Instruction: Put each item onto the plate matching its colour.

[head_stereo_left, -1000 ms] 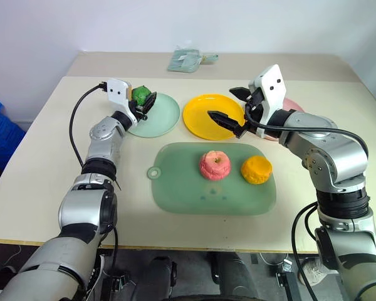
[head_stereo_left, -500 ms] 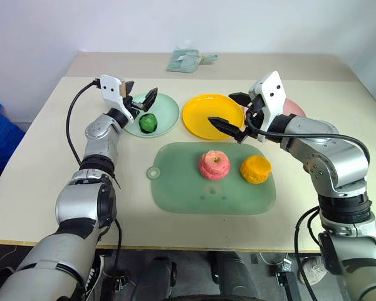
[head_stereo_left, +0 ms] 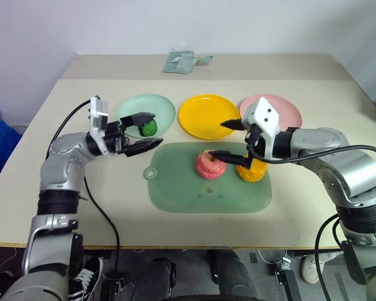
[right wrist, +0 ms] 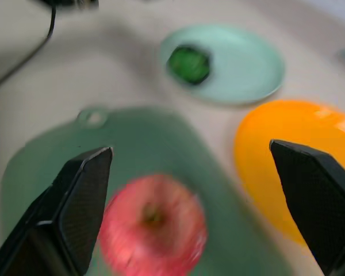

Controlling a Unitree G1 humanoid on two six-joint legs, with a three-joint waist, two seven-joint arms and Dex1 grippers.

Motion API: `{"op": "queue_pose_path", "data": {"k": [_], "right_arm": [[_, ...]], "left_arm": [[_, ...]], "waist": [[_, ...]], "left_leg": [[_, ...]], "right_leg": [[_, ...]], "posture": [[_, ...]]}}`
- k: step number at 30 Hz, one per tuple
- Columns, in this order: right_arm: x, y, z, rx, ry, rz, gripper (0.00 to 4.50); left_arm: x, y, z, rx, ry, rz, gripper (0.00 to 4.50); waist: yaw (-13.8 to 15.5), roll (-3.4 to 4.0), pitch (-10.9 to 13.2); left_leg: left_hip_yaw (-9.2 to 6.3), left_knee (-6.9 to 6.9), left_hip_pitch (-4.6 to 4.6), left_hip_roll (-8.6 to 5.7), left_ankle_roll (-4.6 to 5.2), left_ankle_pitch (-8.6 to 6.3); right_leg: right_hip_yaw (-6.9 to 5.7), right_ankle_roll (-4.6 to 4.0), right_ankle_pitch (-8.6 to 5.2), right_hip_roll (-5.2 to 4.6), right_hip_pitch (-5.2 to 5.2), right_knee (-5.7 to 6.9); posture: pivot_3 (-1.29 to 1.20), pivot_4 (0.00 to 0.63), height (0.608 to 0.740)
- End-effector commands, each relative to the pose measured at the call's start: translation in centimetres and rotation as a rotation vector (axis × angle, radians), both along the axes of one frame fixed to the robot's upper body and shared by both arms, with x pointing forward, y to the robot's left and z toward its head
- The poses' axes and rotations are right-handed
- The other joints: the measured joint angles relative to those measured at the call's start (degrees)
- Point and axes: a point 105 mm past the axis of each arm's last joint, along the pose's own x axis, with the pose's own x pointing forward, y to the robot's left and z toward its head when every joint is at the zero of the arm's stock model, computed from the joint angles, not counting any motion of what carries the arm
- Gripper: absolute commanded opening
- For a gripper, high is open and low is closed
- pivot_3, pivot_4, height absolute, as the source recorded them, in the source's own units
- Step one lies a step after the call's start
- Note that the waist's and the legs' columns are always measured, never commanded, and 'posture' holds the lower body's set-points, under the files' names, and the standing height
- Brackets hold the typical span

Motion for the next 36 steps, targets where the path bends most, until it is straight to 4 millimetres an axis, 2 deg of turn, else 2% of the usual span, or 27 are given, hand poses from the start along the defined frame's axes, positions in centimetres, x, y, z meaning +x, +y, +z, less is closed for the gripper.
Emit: {"op": "queue_pose_path", "data": {"k": [1,5,13,14,16,17,18,20,21,23,25,27,29,32,34,35,36], "right_arm": [[-0.3,1.0,-0.5,0.005,0.033,0.017,4.50],[0.7,0.5,-2.4,-0.031,0.087,-0.041,4.50],[1.0,0.7,-4.6,-0.073,0.144,-0.041,4.50],[0.9,0.8,-4.7,-0.068,0.154,-0.037,4.24],[1.0,1.2,-4.2,-0.031,0.151,-0.035,3.71],[1.1,1.4,-3.3,0.016,0.149,-0.037,3.24],[1.7,1.4,-2.0,0.079,0.125,-0.056,2.99],[2.9,1.1,0.2,0.176,0.079,-0.105,2.99],[3.7,0.6,1.3,0.222,0.052,-0.150,2.99],[7.3,-2.7,4.0,0.330,-0.055,-0.371,2.99],[9.8,-6.7,5.5,0.384,-0.143,-0.580,2.99],[11.2,-10.2,5.7,0.373,-0.200,-0.752,2.99],[11.9,-13.1,5.0,0.326,-0.224,-0.887,2.99],[12.3,-15.1,3.2,0.335,-0.169,-0.978,2.99],[12.3,-15.3,2.5,0.318,-0.165,-0.983,2.99],[12.3,-14.8,2.2,0.365,-0.130,-0.964,2.99],[12.2,-14.3,2.1,0.394,-0.107,-0.935,3.39]], "left_arm": [[-1.5,-0.2,0.4,0.086,-0.040,-0.061,4.48],[-1.7,0.0,0.1,0.103,-0.037,-0.056,4.48],[-2.4,-0.7,-0.2,0.092,-0.033,-0.058,4.48],[-2.4,-0.8,-0.2,0.089,-0.035,-0.055,4.50],[-2.4,-0.8,-0.1,0.076,-0.041,-0.047,4.50],[-2.3,-0.8,0.0,0.068,-0.043,-0.040,4.50],[-2.2,-0.7,0.1,0.058,-0.048,-0.025,4.50],[-1.9,-0.7,0.3,0.045,-0.056,-0.003,4.50],[-1.8,-0.7,0.5,0.038,-0.058,0.005,4.50],[-1.0,-0.8,0.8,0.022,-0.062,0.053,4.50],[-0.5,-1.0,0.8,0.018,-0.067,0.075,4.50],[0.2,-1.3,0.8,0.024,-0.074,0.110,4.50],[0.4,-1.4,0.8,0.026,-0.076,0.117,4.50],[0.9,-1.4,1.1,0.014,-0.099,0.143,4.50],[0.9,-1.4,1.1,0.018,-0.106,0.145,4.50],[0.9,-1.4,1.1,0.021,-0.105,0.145,4.50],[0.8,-1.3,1.0,0.027,-0.101,0.143,4.50]], "waist": [[0.0,0.00,0.0],[0.1,0.00,0.0],[0.1,-0.01,0.0],[0.1,0.00,0.0],[0.1,-0.02,0.0],[0.1,-0.02,0.0],[0.0,-0.02,0.0],[-0.1,0.00,0.0],[0.0,0.00,0.0],[0.0,0.00,0.0],[0.4,0.00,0.0],[0.7,-0.01,0.0],[0.8,-0.01,0.0],[0.0,0.00,0.0],[-0.6,0.03,0.0],[-0.8,0.04,0.0],[-1.1,0.05,0.0]], "left_leg": [[0.00,0.00,0.00,0.01,0.00,0.00],[-0.01,0.02,-0.01,0.01,-0.04,0.02],[0.02,0.02,-0.05,0.00,-0.25,0.14],[0.01,0.02,-0.04,0.00,-0.25,0.14],[0.01,0.02,-0.02,0.00,-0.24,0.13],[0.00,0.02,0.00,0.01,-0.24,0.13],[-0.01,0.02,0.00,0.02,-0.24,0.13],[-0.01,0.02,-0.01,0.02,-0.25,0.14],[0.00,0.02,-0.01,0.02,-0.27,0.15],[0.00,0.02,-0.04,0.01,-0.30,0.16],[0.00,0.03,-0.04,-0.01,-0.33,0.18],[-0.05,-0.01,-0.07,-0.05,-0.34,0.19],[-0.05,-0.04,-0.10,-0.05,-0.32,0.18],[0.05,-0.09,-0.16,-0.06,-0.19,0.11],[0.15,-0.09,-0.20,-0.06,-0.12,0.07],[0.23,-0.12,-0.20,-0.06,-0.11,0.06],[0.30,-0.12,-0.21,-0.06,-0.11,0.06]], "right_leg": [[0.00,0.00,0.00,0.00,-0.02,0.02],[0.00,0.00,0.00,-0.01,-0.02,0.06],[0.00,-0.01,0.00,-0.02,-0.03,0.03],[0.00,-0.01,0.00,-0.02,-0.03,-0.01],[0.00,-0.01,0.00,-0.02,-0.01,-0.01],[0.00,-0.01,0.00,-0.01,0.00,0.01],[0.00,-0.01,0.00,0.00,0.00,0.01],[0.00,-0.01,0.00,0.01,-0.03,0.05],[0.01,-0.01,0.00,0.00,-0.05,0.08],[0.01,-0.01,0.00,-0.01,-0.09,0.10],[0.01,-0.01,0.00,-0.04,-0.08,0.10],[-0.03,-0.02,-0.01,-0.07,-0.08,0.08],[-0.03,-0.02,-0.01,-0.04,-0.07,0.10],[0.02,-0.03,-0.01,-0.07,-0.09,-0.03],[0.11,-0.03,-0.01,-0.06,-0.16,-0.06],[0.19,-0.02,-0.01,-0.06,-0.22,-0.03],[0.25,-0.02,-0.01,-0.05,-0.28,0.02]], "posture": [[0.00,0.150,0.740],[0.00,0.150,0.740],[0.00,0.150,0.740],[0.00,0.150,0.740],[0.00,0.150,0.740],[0.00,0.150,0.740],[0.00,0.150,0.740],[0.00,0.150,0.740],[0.00,0.150,0.740],[0.00,0.150,0.740],[0.00,0.150,0.740],[0.00,0.150,0.740],[0.00,0.150,0.740],[0.00,0.150,0.740],[0.00,0.150,0.740],[0.00,0.150,0.740],[0.00,0.150,0.740]]}}
